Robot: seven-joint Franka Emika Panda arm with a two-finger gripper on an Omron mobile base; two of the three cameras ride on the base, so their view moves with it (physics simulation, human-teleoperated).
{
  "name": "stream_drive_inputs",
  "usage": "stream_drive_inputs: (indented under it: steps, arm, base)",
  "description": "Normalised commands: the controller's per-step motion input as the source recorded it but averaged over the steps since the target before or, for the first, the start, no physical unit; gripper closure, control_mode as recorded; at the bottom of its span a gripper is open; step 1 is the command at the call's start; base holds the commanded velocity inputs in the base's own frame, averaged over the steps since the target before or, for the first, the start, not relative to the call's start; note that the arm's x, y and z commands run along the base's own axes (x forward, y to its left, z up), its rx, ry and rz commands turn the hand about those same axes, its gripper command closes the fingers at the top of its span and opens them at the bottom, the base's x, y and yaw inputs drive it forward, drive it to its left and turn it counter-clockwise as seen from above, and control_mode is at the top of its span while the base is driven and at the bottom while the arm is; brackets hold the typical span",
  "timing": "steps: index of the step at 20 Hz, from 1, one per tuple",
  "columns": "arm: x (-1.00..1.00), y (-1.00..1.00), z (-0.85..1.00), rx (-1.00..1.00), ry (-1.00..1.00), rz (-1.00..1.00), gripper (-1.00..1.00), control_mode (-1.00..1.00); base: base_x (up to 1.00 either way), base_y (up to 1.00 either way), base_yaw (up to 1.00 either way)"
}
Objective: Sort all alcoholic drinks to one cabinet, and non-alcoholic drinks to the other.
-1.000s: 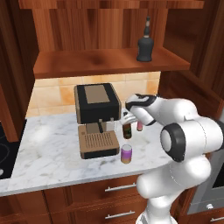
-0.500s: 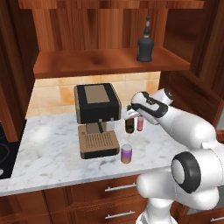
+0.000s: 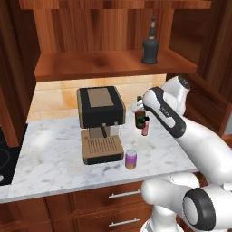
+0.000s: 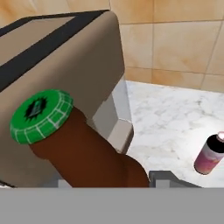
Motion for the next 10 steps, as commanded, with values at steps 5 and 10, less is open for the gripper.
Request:
stream_drive_inputs:
  steps: [5, 10]
  arm:
    - [-0.70, -0.17, 0.41, -0.01, 0.00, -0.02, 1.00, -1.00]
    - [-0.75, -0.03, 0.47, 0.00, 0.00, -0.02, 1.00, -1.00]
  base:
    - [0.00, 0.00, 0.00]
    - [0.00, 0.00, 0.00]
